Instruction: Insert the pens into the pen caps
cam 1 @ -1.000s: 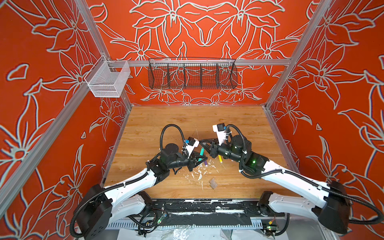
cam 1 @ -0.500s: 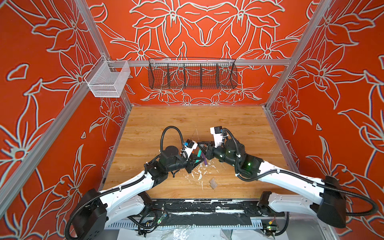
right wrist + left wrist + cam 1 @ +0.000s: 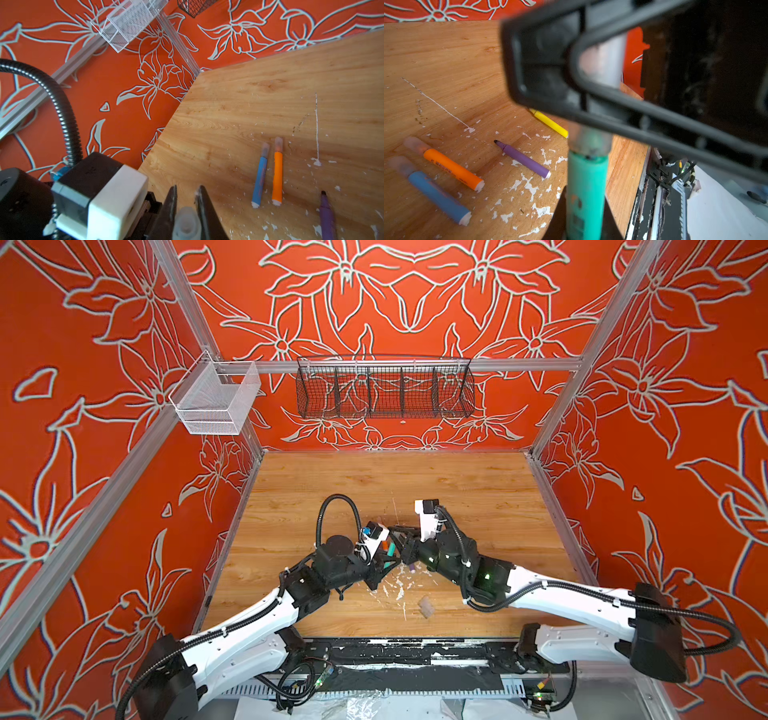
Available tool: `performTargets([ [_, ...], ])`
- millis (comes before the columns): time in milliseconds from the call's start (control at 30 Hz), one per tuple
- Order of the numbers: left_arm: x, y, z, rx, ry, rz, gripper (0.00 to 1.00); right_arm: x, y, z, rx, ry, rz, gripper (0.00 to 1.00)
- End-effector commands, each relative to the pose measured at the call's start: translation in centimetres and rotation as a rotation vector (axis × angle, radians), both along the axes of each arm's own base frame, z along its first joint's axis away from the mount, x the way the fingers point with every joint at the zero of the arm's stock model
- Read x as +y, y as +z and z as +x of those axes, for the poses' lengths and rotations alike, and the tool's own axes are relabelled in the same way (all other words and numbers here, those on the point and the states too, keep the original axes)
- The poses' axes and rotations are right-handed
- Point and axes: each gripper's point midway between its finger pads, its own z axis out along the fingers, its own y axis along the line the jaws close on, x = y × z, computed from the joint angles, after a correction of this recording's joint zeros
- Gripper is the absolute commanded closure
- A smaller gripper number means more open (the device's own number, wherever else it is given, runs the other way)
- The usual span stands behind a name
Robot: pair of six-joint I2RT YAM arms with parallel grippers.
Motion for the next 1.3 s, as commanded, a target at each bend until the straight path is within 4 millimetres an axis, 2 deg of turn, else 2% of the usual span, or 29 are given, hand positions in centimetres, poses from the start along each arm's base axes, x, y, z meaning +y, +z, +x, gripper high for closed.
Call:
performTargets([
  [0, 3.8, 13.6, 5.3, -0.234, 0.288, -0.315, 1.00, 3.4, -7.1, -7.7, 0.143, 0.314, -0.184, 1.00],
  [100, 3.8, 17.1, 5.2, -0.244, 0.211, -0.395, 1.00, 4.1, -6.9, -8.5, 0.119, 0.347, -0.189, 1.00],
  [233, 3.9, 20.0, 5.1, -0.306, 0.189, -0.387, 1.00, 4.3, -7.3, -9.2, 0.121, 0.374, -0.191, 1.00],
  [333, 5.7, 19.8, 6.7, -0.364, 0.327, -0.316, 1.00, 4.7, -7.3, -10.1, 0.130, 0.389, -0.196, 1.00],
  [567, 9.1, 16.7, 9.6, -0.466, 0.583, -0.148, 1.00, 6.9, -8.2, -12.2, 0.243, 0.418, -0.197, 1.00],
  [667, 9.9, 15.7, 10.3, -0.498, 0.645, -0.098, 1.00, 7.5, -8.1, -13.1, 0.231, 0.416, -0.233, 1.00],
  [733, 10.2, 15.8, 10.2, -0.503, 0.657, -0.117, 1.00, 7.5, -8.1, -13.1, 0.227, 0.410, -0.235, 1.00],
  [867, 9.5, 16.7, 9.0, -0.484, 0.595, -0.185, 1.00, 6.3, -8.1, -12.1, 0.201, 0.353, -0.243, 1.00],
  [1000, 9.5, 15.9, 8.4, -0.412, 0.585, -0.204, 1.00, 4.3, -7.3, -9.6, 0.193, 0.274, -0.240, 0.99],
  [1100, 10.5, 13.1, 8.2, -0.279, 0.640, -0.199, 1.00, 2.2, -6.1, -6.7, 0.179, 0.200, -0.227, 0.75],
  [1167, 11.8, 10.2, 7.9, -0.153, 0.720, -0.167, 1.00, 0.4, -4.7, -4.7, 0.154, 0.140, -0.213, 0.59],
  [1267, 14.2, 5.9, 7.0, 0.004, 0.842, -0.065, 1.00, -3.2, -1.9, -1.4, 0.074, 0.007, -0.208, 0.42],
])
